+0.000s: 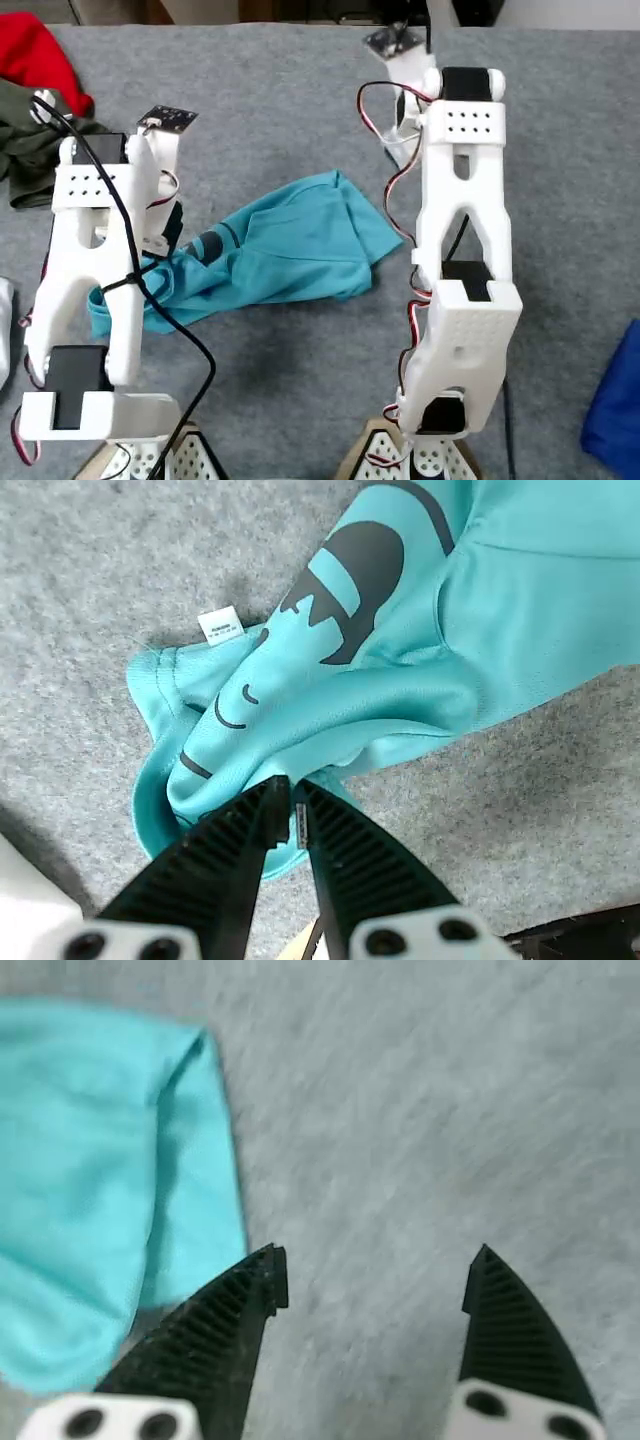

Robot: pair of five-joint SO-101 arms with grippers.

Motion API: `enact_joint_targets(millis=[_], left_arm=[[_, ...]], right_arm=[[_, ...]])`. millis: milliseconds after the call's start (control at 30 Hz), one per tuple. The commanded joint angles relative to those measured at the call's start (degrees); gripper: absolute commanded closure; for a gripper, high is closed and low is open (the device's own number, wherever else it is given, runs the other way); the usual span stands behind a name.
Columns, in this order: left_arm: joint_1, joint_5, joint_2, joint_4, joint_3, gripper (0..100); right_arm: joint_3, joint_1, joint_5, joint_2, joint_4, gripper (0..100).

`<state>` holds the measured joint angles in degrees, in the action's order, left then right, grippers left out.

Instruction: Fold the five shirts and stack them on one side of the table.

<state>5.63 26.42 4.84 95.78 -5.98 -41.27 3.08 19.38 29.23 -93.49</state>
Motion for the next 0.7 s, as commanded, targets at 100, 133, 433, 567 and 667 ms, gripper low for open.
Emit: enact_joint_targets(millis=[100,133,433,567,667], left_arm=[[2.2,0.26,0.31,0.44,2.9,98],[2.9,0.26,0.31,0.44,2.9,98],[8.62,4.22,0.31,0.44,2.55,98],[8.62,5.45,0.31,0.44,2.73,98],[8.62,5.71,0.31,0.44,2.73,98]], right_arm=[[-5.49,10.24,-5.71,1.98,4.04,72.5],[-5.76,12.09,-6.51,2.95,4.22,74.2],[-12.35,23.43,-7.12,15.87,4.48,77.5],[-17.54,18.33,-6.77,20.18,1.32,77.7],[-22.64,12.62,-6.59,21.85,-1.32,77.7]])
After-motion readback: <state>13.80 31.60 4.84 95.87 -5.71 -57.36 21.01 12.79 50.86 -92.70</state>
